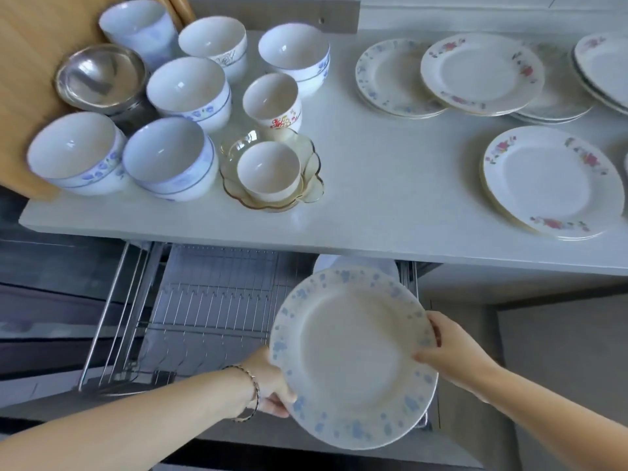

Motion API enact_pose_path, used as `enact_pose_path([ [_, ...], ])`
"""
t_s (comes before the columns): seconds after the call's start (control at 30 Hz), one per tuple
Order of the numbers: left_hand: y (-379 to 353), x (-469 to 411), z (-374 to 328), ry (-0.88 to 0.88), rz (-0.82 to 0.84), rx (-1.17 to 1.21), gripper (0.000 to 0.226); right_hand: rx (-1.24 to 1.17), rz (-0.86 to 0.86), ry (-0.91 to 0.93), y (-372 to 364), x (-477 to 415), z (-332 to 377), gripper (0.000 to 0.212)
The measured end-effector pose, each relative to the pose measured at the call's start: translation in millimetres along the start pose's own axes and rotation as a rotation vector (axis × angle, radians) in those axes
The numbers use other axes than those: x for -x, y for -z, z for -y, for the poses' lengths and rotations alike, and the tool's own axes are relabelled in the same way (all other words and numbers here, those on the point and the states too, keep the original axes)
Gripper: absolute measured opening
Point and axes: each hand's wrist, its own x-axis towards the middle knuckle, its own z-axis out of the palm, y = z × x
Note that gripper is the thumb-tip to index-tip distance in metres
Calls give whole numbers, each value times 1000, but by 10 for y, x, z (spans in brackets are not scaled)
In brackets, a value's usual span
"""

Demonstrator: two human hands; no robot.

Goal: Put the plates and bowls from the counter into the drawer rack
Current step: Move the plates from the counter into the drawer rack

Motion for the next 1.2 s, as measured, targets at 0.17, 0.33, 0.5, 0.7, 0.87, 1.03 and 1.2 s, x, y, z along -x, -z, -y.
enact_pose_path([
  [0.17,208,-674,30,86,-83,4,35,-98,31,-191,-569,-652,-191,47],
  [0.33,306,-1648,-221,45,-257,-11,46,-228,-73,-290,-917,-1423,-327,50],
  [0.5,286,-2297,-444,-50,-377,-34,38,-303,-263,-326,-1061,-2061,-510,40],
  [0.7,261,-2698,-669,-165,-414,14,44,-363,-379,-344,-1089,-2398,-622,32],
  [0.87,171,-2863,-764,-198,-436,-38,44,-532,-521,-372,-1177,-2497,-666,25],
  [1.03,136,-2937,-857,-265,-495,-127,41,-634,-610,-395,-1166,-2568,-628,44],
  [1.2,139,-2985,-857,-268,-494,-168,44,-730,-570,-471,-1164,-2586,-552,46],
])
